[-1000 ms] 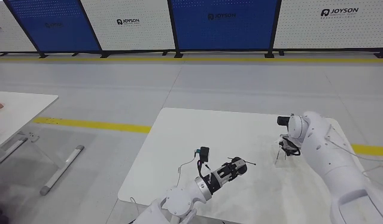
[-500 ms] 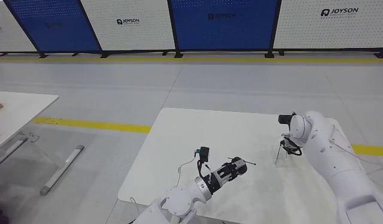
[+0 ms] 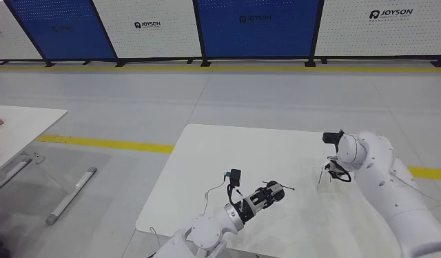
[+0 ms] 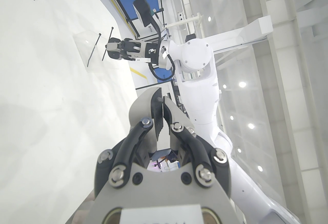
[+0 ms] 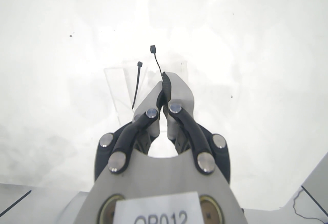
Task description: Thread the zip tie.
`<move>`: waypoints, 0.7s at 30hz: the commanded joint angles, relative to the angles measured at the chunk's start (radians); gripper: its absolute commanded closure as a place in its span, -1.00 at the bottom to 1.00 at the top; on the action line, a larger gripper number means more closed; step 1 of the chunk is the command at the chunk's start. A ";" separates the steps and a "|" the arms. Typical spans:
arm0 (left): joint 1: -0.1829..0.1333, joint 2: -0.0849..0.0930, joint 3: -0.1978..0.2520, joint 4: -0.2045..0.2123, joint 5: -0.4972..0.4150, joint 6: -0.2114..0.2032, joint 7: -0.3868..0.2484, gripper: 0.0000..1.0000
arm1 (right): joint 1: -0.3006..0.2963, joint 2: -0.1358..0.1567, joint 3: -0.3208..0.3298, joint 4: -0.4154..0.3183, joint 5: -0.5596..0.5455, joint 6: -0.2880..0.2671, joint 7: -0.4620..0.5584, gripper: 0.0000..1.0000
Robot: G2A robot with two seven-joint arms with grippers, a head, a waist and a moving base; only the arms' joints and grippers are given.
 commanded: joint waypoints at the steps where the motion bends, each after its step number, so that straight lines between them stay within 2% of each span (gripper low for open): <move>1: 0.000 0.000 0.000 0.000 0.000 0.000 0.000 1.00 | -0.023 0.014 0.023 -0.046 -0.010 0.012 -0.003 1.00; 7: 0.000 0.000 0.000 0.000 0.000 0.000 0.000 1.00 | -0.100 0.055 0.093 -0.184 -0.043 0.034 0.016 1.00; 11: 0.000 0.000 0.000 0.000 0.000 0.000 0.000 1.00 | -0.137 0.072 0.128 -0.241 -0.047 0.023 0.039 1.00; 21: 0.000 0.000 0.000 0.000 0.000 0.000 0.000 1.00 | -0.137 0.072 0.128 -0.241 -0.047 0.023 0.039 1.00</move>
